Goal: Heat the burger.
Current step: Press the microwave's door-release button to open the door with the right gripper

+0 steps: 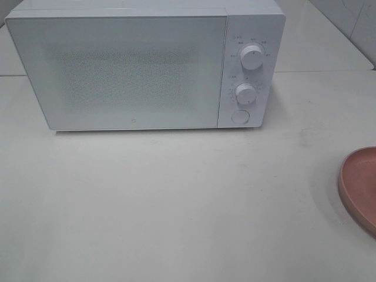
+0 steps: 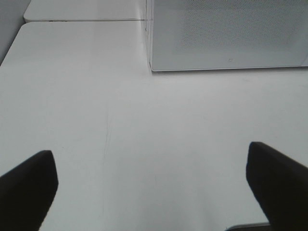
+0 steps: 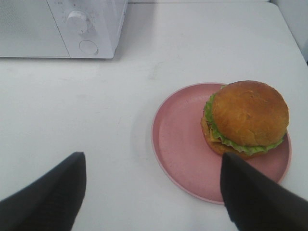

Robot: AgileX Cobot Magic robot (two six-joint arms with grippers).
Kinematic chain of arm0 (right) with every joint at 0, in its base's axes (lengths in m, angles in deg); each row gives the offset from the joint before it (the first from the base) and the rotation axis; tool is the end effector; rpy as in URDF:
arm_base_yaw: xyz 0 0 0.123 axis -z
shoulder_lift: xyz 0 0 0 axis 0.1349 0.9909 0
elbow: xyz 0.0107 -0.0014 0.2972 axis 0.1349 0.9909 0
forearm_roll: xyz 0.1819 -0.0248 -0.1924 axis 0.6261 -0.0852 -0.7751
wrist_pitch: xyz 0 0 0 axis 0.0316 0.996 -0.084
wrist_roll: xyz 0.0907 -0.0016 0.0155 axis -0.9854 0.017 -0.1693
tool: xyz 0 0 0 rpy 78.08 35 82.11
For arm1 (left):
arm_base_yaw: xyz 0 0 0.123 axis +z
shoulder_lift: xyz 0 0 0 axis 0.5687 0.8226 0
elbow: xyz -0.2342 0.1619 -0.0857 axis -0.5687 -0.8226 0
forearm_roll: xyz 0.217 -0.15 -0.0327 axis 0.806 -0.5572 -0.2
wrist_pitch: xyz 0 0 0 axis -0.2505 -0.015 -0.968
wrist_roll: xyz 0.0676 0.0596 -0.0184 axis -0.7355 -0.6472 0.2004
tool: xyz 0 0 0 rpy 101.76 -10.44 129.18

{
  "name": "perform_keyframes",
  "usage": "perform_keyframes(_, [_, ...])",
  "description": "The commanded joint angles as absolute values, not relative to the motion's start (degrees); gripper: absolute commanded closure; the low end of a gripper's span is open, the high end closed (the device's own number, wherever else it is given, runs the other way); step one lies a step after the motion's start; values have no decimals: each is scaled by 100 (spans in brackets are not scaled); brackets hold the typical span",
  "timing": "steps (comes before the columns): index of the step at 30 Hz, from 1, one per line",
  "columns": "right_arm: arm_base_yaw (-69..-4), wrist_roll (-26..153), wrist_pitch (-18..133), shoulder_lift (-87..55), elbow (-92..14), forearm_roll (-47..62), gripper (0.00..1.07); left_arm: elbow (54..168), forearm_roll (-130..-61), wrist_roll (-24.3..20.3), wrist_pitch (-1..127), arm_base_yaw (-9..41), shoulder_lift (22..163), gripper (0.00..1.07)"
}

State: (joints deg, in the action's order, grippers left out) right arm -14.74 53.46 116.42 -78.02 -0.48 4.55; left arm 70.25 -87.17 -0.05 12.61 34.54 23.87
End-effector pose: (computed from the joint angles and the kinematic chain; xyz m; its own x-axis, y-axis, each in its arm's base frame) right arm 0.0183 -0.0019 0.2938 -0.4685 0.0144 -0.8834 -0.0491 0.9979 0.0423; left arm -0.0076 -0.0085 0.2871 -0.4494 -0.0176 -0.8932 0.0770 0.9953 -0.0583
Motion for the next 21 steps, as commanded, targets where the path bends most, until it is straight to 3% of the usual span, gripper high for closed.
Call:
perform_keyframes(1, [-1463, 5340, 11608, -7561, -88, 455, 32, 7025, -8768, 1, 1318, 3431, 2295, 6])
perform_keyframes(13, [-1463, 5346, 11447, -6777, -122, 569, 32, 7025, -8768, 1, 1318, 3431, 2295, 6])
perform_keyframes(21, [-1463, 5506, 10496, -6060, -105, 701, 32, 7025, -8768, 1, 1318, 3431, 2295, 6])
